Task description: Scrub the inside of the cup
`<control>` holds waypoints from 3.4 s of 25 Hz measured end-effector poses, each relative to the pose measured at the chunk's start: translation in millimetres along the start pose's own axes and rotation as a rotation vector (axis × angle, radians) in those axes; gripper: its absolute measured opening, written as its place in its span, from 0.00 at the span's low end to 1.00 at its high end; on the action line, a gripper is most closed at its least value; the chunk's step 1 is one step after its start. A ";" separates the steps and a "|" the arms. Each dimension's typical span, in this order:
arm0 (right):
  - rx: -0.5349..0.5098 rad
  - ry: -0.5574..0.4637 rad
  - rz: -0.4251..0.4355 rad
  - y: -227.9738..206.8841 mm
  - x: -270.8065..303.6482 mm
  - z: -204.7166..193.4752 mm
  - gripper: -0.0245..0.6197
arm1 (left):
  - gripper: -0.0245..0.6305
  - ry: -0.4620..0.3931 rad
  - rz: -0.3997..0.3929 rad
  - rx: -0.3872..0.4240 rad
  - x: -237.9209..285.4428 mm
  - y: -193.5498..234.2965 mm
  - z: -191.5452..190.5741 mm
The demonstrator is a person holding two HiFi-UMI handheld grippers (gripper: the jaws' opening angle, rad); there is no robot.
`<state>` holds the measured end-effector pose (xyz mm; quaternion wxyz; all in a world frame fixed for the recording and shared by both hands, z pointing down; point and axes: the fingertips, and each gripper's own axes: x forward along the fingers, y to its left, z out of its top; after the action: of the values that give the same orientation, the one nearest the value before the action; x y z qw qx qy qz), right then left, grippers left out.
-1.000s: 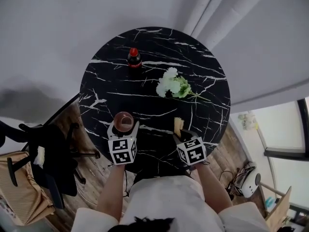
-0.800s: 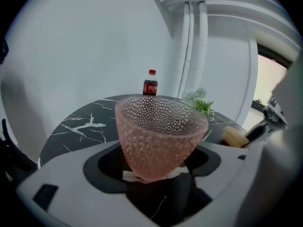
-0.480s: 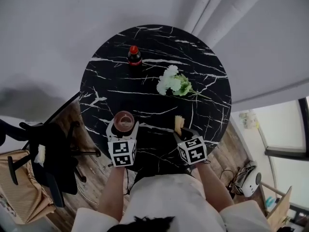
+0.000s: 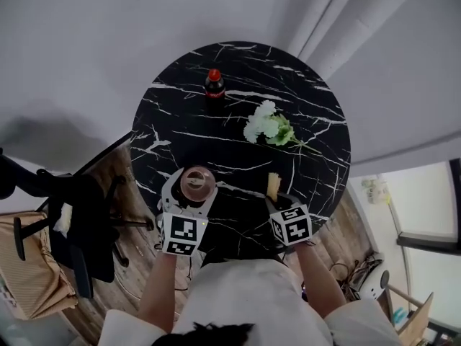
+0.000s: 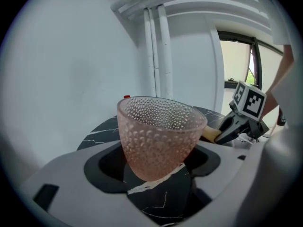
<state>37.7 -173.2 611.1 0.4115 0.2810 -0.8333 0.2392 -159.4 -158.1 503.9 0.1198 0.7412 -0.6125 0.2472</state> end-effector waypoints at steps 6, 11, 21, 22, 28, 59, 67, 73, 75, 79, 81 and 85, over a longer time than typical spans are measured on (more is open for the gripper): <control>-0.065 -0.077 0.039 12.9 -22.9 23.7 0.13 | 0.59 -0.034 -0.031 0.127 -18.3 -2.0 29.3; -0.287 -0.183 0.049 31.6 -63.5 65.4 0.13 | 0.59 0.004 -0.124 0.246 -25.9 -13.1 36.3; -1.602 -0.036 -0.065 106.9 -155.5 125.9 0.13 | 0.59 0.208 -0.349 0.385 -36.2 -42.3 12.0; -1.703 -0.019 -0.090 113.2 -156.4 129.1 0.13 | 0.59 0.223 -0.378 0.402 -38.1 -46.6 11.3; -2.036 0.069 -0.106 135.7 -147.7 125.1 0.13 | 0.59 0.290 -0.609 0.425 -54.8 -74.2 19.9; -2.130 0.287 0.109 165.5 -107.1 112.7 0.13 | 0.58 0.670 -0.880 0.679 -70.5 -74.3 18.0; -1.864 0.364 0.235 168.4 -111.5 112.5 0.12 | 0.58 0.586 -0.744 0.846 -64.1 -60.9 33.6; -1.568 0.362 0.405 172.9 -126.3 118.3 0.12 | 0.58 0.541 -0.618 0.928 -63.5 -53.2 51.1; -1.477 0.372 0.440 172.8 -128.9 120.3 0.12 | 0.58 0.524 -0.576 0.927 -60.7 -51.7 55.3; -1.338 0.407 0.489 174.0 -131.4 117.4 0.12 | 0.58 0.521 -0.551 0.925 -59.6 -54.5 54.0; -1.266 0.417 0.516 175.1 -132.5 118.3 0.12 | 0.58 0.522 -0.530 0.946 -59.7 -52.9 53.5; -1.076 0.393 0.639 185.4 -136.7 122.1 0.12 | 0.58 0.490 -0.477 0.973 -59.0 -50.1 57.4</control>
<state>-84.1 -78.1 401.2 0.5478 -0.2743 -0.7885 -0.0537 -105.8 -124.6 431.2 -0.0436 0.7495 -0.2001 0.6295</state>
